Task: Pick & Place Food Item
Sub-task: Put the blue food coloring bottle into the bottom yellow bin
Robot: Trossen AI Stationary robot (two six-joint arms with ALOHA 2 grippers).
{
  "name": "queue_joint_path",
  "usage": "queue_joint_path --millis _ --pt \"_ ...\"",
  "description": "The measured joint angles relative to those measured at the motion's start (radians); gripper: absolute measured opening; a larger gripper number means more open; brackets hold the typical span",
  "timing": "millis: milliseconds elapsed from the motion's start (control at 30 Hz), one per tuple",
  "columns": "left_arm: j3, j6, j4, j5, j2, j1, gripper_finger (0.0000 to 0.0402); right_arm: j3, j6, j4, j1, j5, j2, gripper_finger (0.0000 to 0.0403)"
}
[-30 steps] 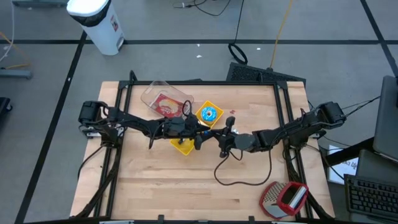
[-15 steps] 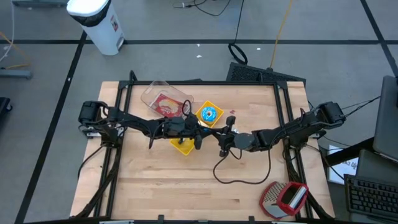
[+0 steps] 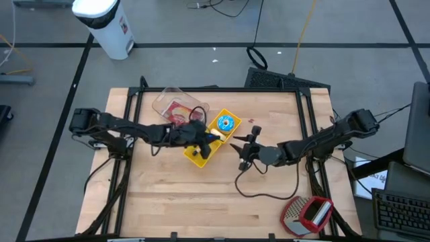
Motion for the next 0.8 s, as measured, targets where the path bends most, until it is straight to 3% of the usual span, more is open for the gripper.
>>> queue_joint_path --millis 133,367,600,800 --pt "-0.034 -0.03 -0.098 -0.154 0.002 -0.059 0.0053 0.0 0.034 -0.053 0.001 0.001 -0.034 0.0145" --pt "-0.181 -0.163 -0.049 -0.452 0.008 -0.179 0.005 0.0 0.066 -0.1 0.0 0.002 -0.061 0.0137" --pt "-0.227 -0.157 0.05 -0.459 0.006 -0.203 0.0072 0.0 0.073 -0.097 -0.009 0.003 -0.061 0.0137" --pt "-0.227 -0.15 0.045 -0.377 0.007 -0.198 0.0079 -0.001 0.074 -0.092 -0.008 0.003 -0.061 0.0135"
